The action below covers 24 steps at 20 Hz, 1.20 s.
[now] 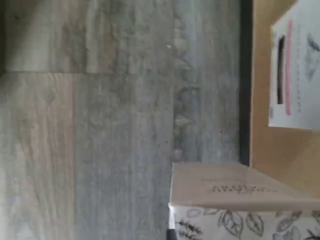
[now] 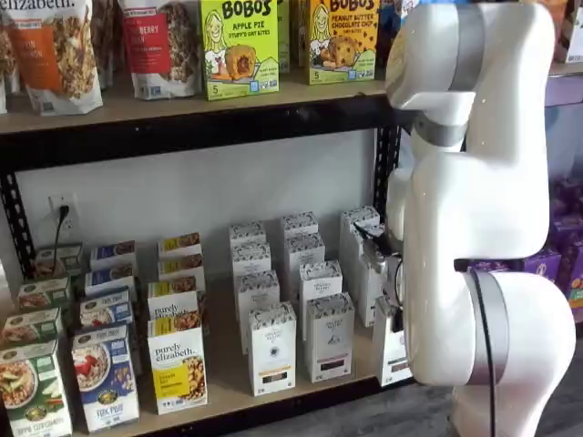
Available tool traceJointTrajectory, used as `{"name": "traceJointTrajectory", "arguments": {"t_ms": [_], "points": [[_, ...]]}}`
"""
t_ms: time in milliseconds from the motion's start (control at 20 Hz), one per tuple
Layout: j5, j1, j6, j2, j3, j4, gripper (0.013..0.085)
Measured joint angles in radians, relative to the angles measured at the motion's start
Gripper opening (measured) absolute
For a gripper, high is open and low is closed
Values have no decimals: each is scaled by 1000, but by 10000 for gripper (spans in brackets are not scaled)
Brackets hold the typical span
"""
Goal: Pick up the white box with a green strip in the middle, on the bottom shelf, the sixth box from the left
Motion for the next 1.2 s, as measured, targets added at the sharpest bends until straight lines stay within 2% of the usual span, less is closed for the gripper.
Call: {"name": "traceJointTrajectory", "arguments": {"t_ms": [100,250,500,550,900,1200], "points": [[4,-1,-5,-82,82,4,450],[18,-4,13,-196,186,-17,450],[68,0,55,-356,304,-58,450],[83,5,55,-384,321,-55,450],[181,37,-27,-555,401,69,450],[314,65,-38,-725,439,115,450]]}}
